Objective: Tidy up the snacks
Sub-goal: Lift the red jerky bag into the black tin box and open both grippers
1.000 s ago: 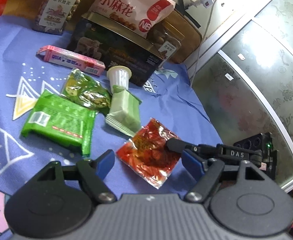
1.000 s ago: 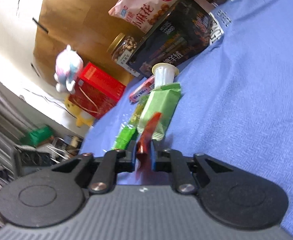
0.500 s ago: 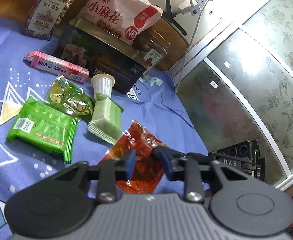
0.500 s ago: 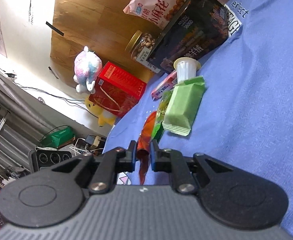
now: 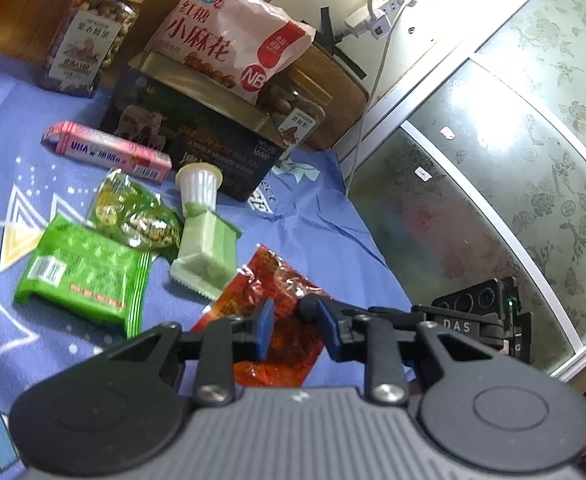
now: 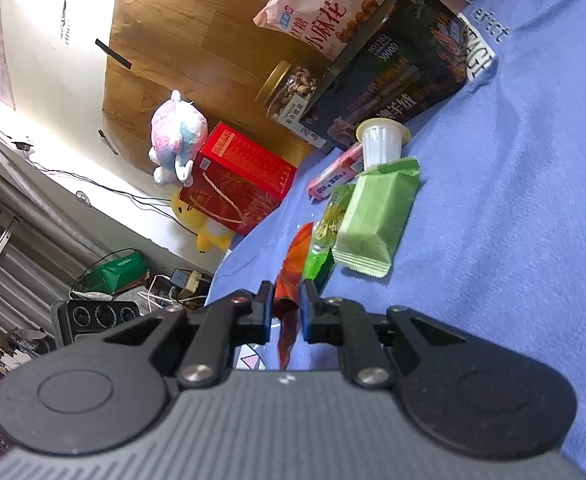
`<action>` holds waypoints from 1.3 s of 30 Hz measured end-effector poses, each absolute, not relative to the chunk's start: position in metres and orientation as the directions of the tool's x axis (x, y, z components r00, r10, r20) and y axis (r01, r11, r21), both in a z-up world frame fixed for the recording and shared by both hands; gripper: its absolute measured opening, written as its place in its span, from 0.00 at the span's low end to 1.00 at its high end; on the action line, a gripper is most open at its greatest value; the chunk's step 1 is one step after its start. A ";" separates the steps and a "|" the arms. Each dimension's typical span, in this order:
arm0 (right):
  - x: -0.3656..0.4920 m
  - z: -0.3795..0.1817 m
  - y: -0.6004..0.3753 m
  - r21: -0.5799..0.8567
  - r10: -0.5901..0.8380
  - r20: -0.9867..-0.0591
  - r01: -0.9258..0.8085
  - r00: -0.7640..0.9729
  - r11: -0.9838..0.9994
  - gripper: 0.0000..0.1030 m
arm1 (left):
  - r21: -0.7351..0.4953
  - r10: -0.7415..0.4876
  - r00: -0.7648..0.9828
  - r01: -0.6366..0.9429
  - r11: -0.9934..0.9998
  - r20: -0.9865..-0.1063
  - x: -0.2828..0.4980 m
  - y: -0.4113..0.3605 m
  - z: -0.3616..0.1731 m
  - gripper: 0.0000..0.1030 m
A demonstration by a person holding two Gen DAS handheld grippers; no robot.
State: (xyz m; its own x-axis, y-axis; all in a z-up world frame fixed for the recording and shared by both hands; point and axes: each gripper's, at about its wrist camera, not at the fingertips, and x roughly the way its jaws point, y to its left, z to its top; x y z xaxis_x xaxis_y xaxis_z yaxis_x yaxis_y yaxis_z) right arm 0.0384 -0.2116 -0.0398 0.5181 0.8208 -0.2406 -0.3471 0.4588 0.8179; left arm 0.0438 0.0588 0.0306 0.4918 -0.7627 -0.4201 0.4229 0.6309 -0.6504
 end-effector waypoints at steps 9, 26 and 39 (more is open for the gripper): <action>0.062 -0.008 -0.210 0.761 0.804 -0.224 -0.417 0.550 0.497 0.16 | -0.580 -0.752 0.528 0.491 0.650 -0.395 0.067 0.054 0.065 0.23; 0.189 0.053 -0.203 0.563 0.678 -0.261 -0.463 0.687 0.685 0.16 | -0.464 -0.683 0.649 0.517 0.719 -0.335 0.209 0.020 0.113 0.24; 0.216 0.028 -0.205 0.332 0.426 -0.350 -0.315 0.834 0.889 0.34 | -0.521 -0.643 0.630 0.407 0.750 -0.434 0.266 0.011 0.063 0.26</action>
